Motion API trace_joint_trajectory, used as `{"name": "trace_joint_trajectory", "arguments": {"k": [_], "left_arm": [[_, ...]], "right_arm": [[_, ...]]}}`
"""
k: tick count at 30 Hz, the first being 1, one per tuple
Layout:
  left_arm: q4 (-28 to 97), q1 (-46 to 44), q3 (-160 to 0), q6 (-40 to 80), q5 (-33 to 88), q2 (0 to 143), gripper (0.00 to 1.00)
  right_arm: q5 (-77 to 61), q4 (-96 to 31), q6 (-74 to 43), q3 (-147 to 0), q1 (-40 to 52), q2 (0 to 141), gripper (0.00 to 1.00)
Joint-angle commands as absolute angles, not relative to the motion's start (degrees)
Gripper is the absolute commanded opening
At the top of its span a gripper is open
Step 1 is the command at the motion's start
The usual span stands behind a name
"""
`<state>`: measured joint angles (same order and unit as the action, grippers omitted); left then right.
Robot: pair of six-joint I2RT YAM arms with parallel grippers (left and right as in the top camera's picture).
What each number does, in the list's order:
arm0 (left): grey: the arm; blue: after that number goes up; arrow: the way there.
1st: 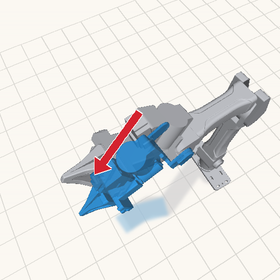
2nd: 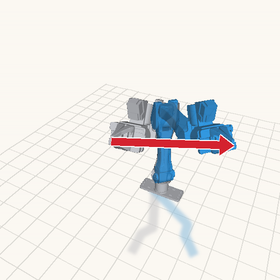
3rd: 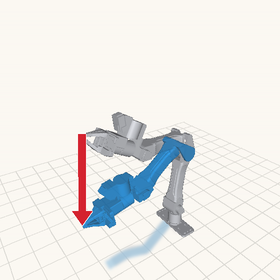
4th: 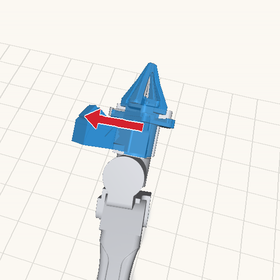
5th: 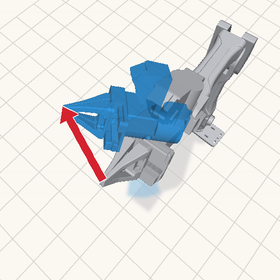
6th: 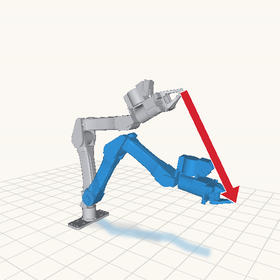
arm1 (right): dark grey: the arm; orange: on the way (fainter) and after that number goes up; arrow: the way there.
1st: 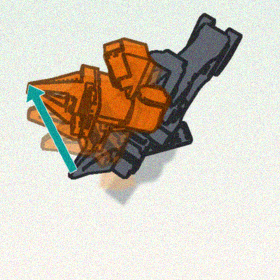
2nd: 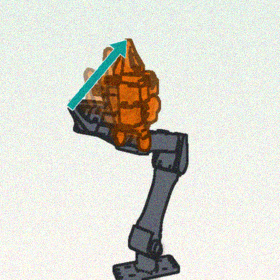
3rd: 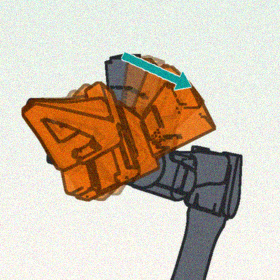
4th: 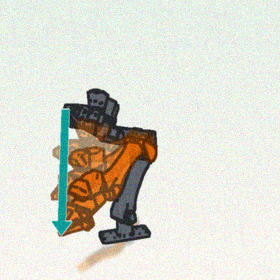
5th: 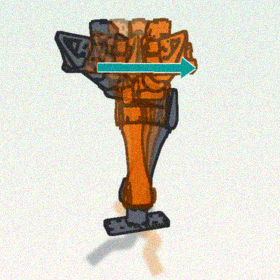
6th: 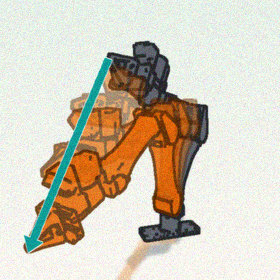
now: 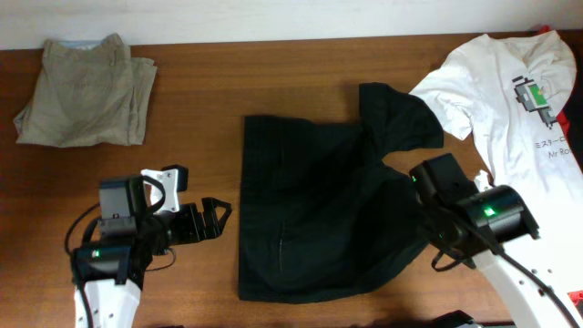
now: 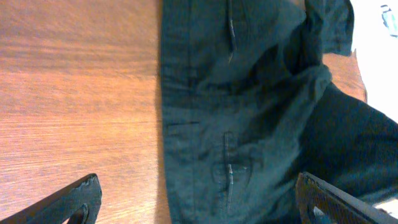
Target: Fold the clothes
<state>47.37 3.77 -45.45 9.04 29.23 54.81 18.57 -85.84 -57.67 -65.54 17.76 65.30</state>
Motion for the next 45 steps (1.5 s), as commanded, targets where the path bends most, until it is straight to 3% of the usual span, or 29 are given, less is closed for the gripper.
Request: {"name": "trace_joint_trajectory", "arguments": {"k": [1, 4, 7, 17, 24, 27, 32, 37, 45], "left_arm": [[48.7, 2.5, -48.1, 12.8, 23.9, 58.4, 0.99], [61.2, -7.9, -50.4, 25.5, 4.6, 58.5, 0.99], [63.8, -23.7, -50.3, 37.2, -1.3, 58.8, 0.99], [66.2, -27.4, -46.1, 38.4, 8.3, 82.3, 0.98], [55.6, -29.7, -40.5, 38.1, 10.3, 88.4, 0.97], [52.4, -29.8, -37.4, 36.3, 11.9, 88.4, 0.82], [48.2, -29.7, -35.6, 34.9, 14.0, 88.4, 0.00], [51.5, -29.7, -43.7, 30.0, 12.5, 83.5, 0.00], [76.7, -29.6, -86.7, 29.9, -16.8, 57.8, 0.00]], "right_arm": [[18.5, -84.4, -55.9, -65.8, 17.6, 66.3, 0.04], [18.5, -82.4, -55.7, -65.8, 17.6, 66.3, 0.04], [18.4, -80.2, -53.3, -65.8, 17.6, 66.3, 0.04], [18.5, -78.7, -51.2, -65.8, 17.6, 66.3, 0.04], [18.5, -78.6, -51.2, -65.8, 17.6, 66.3, 0.04], [18.5, -78.2, -51.2, -65.8, 17.6, 66.3, 0.04], [18.4, -78.1, -51.2, -65.8, 17.6, 66.3, 0.04], [18.5, -78.2, -49.4, -71.8, 17.6, 66.3, 0.04], [20.3, -83.4, -41.9, -92.1, 17.6, 66.3, 0.04]]}}
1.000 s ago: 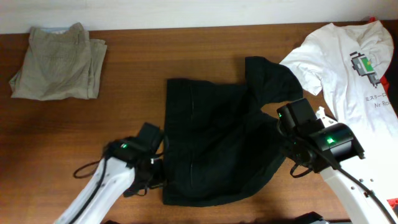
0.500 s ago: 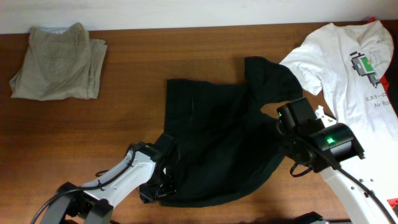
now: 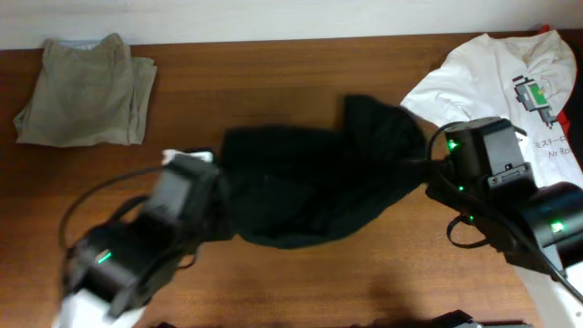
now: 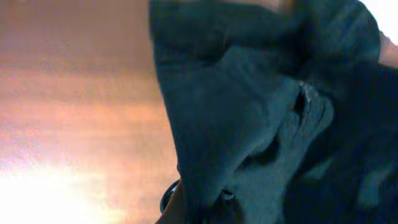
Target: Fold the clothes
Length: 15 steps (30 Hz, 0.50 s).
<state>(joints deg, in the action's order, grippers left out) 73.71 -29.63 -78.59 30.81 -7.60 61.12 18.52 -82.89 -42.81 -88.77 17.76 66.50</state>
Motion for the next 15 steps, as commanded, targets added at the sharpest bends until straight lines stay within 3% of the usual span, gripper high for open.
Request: {"name": "trace_joint_trajectory", "arguments": {"k": [1, 8, 15], "left_arm": [[79.1, -29.6, -90.3, 29.9, -19.4, 56.7, 0.00], [80.4, -29.6, -95.7, 30.3, -23.7, 55.9, 0.00], [80.0, -29.6, -118.0, 27.3, -22.1, 57.2, 0.00]], "right_arm": [[20.9, -83.7, -41.9, -93.2, 17.6, 66.3, 0.04], [23.5, -83.7, -42.0, -96.7, 17.6, 61.1, 0.04], [25.2, -83.4, -39.2, -112.1, 17.6, 58.6, 0.04]]}}
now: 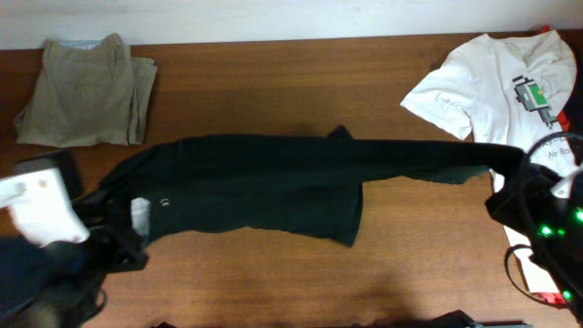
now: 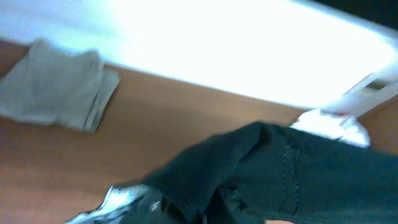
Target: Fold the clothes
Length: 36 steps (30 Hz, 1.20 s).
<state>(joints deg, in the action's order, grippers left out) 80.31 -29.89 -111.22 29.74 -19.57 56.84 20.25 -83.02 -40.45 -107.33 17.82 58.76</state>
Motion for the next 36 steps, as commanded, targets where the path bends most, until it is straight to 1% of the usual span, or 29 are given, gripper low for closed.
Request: {"name": "trace_joint_trajectory", "arguments": {"k": [1, 4, 6, 8, 10, 11, 12, 14, 15, 16, 19, 21, 24, 26, 27, 29, 31, 34, 35, 36], "left_arm": [[80.0, -29.6, -119.9, 27.3, -22.1, 57.8, 0.00], [79.4, -29.6, -122.5, 24.9, -23.3, 59.8, 0.00], [79.7, -29.6, -122.5, 24.9, -28.5, 62.1, 0.00], [80.4, -29.6, -122.5, 24.9, -32.6, 65.9, 0.00], [83.6, -28.8, -122.5, 25.0, -41.5, 73.4, 0.00], [83.8, -26.9, -122.5, 25.0, -41.2, 76.4, 0.00], [83.7, -21.2, -122.5, 25.0, -36.5, 82.9, 0.00], [81.9, -14.2, -122.5, 25.0, -34.6, 92.1, 0.00], [80.2, -11.3, -122.5, 24.9, -34.1, 96.8, 0.00], [76.0, -6.6, -122.5, 24.9, -31.7, 104.7, 0.00], [68.0, -0.7, -122.5, 22.9, -31.5, 118.6, 0.00], [62.3, 2.3, -122.5, 22.2, -31.2, 125.6, 0.01], [63.3, 3.5, -122.5, 22.2, -30.6, 127.0, 0.00], [69.8, 3.5, -122.5, 22.2, -30.6, 124.2, 0.00], [73.0, 3.5, -122.5, 22.2, -30.6, 122.6, 0.00], [78.6, 3.6, -122.5, 22.2, -26.2, 121.3, 0.00], [84.6, 3.9, -122.5, 22.2, -26.8, 121.3, 0.01], [91.9, 6.2, -122.5, 22.7, -26.3, 121.3, 0.01], [92.7, 8.2, -122.5, 22.7, -26.0, 121.3, 0.01], [92.7, 10.2, -122.5, 22.6, -23.1, 121.3, 0.01]], "right_arm": [[25.9, -83.8, -39.2, -114.2, 17.6, 58.6, 0.04], [29.4, -84.0, -37.7, -120.6, 17.6, 58.6, 0.04], [30.5, -82.9, -37.7, -120.6, 17.6, 59.5, 0.04], [30.5, -82.0, -37.7, -120.6, 17.6, 63.5, 0.04], [27.6, -81.2, -38.0, -120.6, 17.6, 73.5, 0.04], [26.0, -80.3, -37.9, -120.6, 17.6, 77.8, 0.04], [23.9, -78.4, -38.0, -120.6, 17.6, 86.3, 0.04], [19.9, -75.0, -38.0, -120.6, 17.6, 96.5, 0.04], [18.0, -72.7, -38.0, -120.6, 17.6, 101.1, 0.04], [15.7, -70.1, -38.0, -120.6, 17.6, 105.5, 0.04], [13.0, -66.8, -38.4, -120.6, 17.7, 111.1, 0.04], [13.1, -65.5, -38.4, -120.2, 18.9, 111.9, 0.04], [13.0, -67.5, -38.4, -120.2, 21.4, 111.8, 0.04], [13.0, -75.7, -44.2, -120.2, 25.1, 111.1, 0.04], [13.0, -77.9, -45.8, -120.2, 26.4, 110.3, 0.04], [13.0, -85.9, -46.0, -120.2, 30.0, 109.6, 0.04], [13.2, -93.7, -46.0, -120.1, 34.4, 109.4, 0.04], [13.7, -95.4, -50.5, -118.1, 41.6, 109.4, 0.04], [13.8, -94.3, -52.0, -115.3, 43.9, 109.4, 0.04], [13.9, -93.5, -53.1, -112.5, 45.3, 109.4, 0.04]]}}
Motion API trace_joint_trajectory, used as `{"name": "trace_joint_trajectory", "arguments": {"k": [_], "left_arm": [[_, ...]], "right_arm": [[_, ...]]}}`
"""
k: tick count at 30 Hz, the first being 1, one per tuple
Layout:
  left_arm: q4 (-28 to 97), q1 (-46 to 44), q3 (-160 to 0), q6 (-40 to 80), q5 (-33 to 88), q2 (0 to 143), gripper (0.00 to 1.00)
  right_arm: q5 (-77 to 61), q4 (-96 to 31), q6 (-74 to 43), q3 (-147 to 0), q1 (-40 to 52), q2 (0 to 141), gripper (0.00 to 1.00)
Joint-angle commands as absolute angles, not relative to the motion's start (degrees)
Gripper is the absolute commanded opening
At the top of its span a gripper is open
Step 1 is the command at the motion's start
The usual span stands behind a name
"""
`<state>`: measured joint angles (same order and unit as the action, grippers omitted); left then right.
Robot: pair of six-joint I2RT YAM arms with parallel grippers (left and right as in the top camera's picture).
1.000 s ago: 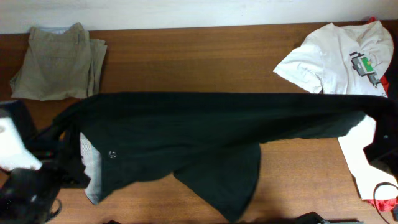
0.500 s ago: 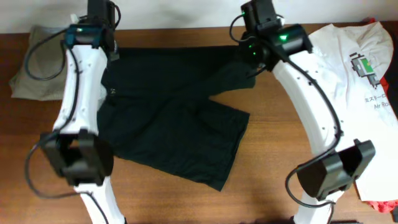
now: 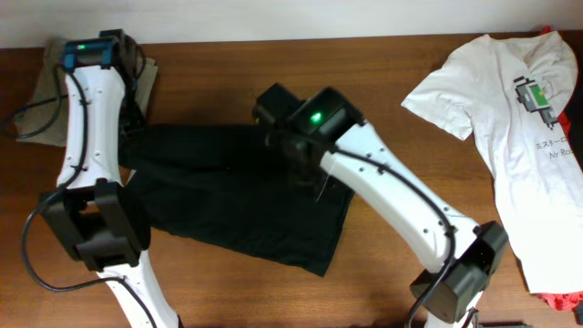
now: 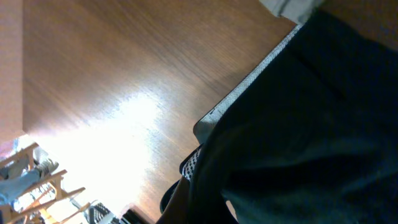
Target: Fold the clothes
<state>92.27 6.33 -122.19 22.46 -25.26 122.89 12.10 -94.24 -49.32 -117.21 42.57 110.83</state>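
Note:
The black garment (image 3: pixel 228 196) lies spread on the wooden table (image 3: pixel 410 228), its lower edge slanting toward the front right. My left gripper (image 3: pixel 130 128) is at its far left corner; in the left wrist view the left gripper (image 4: pixel 199 205) is shut on a fold of the black garment (image 4: pixel 311 124). My right gripper (image 3: pixel 290 150) reaches in from the right and presses on the garment's far edge near the middle. Its fingers are mostly hidden under the wrist and seem closed on the cloth.
Folded khaki trousers (image 3: pixel 36 91) lie at the far left corner, partly behind my left arm, and their edge shows as khaki trousers (image 4: pixel 292 6) in the wrist view. A white printed T-shirt (image 3: pixel 510 100) is spread at the far right. Red cloth (image 3: pixel 556 296) peeks in at the front right.
The garment was stretched long across the table between the two grippers. It now lies shorter and wider on the left half, with both grippers at its far edge, the right one moved to the middle.
First the black garment lay crumpled at the centre with both grippers open beside it. Then both had hold of it, bunched up. Then it was stretched wide between them. Now it lies flat on the left half, still held at its far edge.

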Motion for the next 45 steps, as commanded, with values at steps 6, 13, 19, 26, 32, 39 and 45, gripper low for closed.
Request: {"name": "trace_joint_trajectory", "arguments": {"k": [6, 13, 19, 26, 32, 39, 45], "left_arm": [[93.5, 13.8, -112.6, 22.6, -19.2, 121.3, 0.01], [89.2, 15.7, -104.6, 22.6, -19.5, 121.3, 0.06], [89.7, 18.2, -104.8, 22.2, -20.4, 121.3, 0.67], [90.3, 16.9, -117.1, 11.1, -2.1, 119.2, 0.38], [73.9, 11.1, -99.8, 7.9, 2.2, 119.2, 0.01], [56.1, 12.2, -82.7, 12.0, -1.3, 119.3, 0.01], [59.5, 12.4, -80.0, 18.9, -1.2, 119.2, 0.01]], "right_arm": [[13.5, -91.1, -54.5, -99.9, 46.0, 109.4, 0.04], [5.1, -83.0, -54.3, -88.0, 50.7, 109.4, 0.04], [8.9, -82.0, -52.3, -87.2, 51.6, 109.4, 0.99], [-12.0, -65.5, -19.9, -88.2, 28.4, 107.4, 0.50], [-13.9, -51.6, -29.1, -75.4, 28.1, 109.0, 0.04], [-18.6, -38.7, -37.4, -62.1, 28.1, 109.1, 0.04], [-8.0, -47.6, -36.8, -62.2, 18.0, 109.1, 0.04]]}}
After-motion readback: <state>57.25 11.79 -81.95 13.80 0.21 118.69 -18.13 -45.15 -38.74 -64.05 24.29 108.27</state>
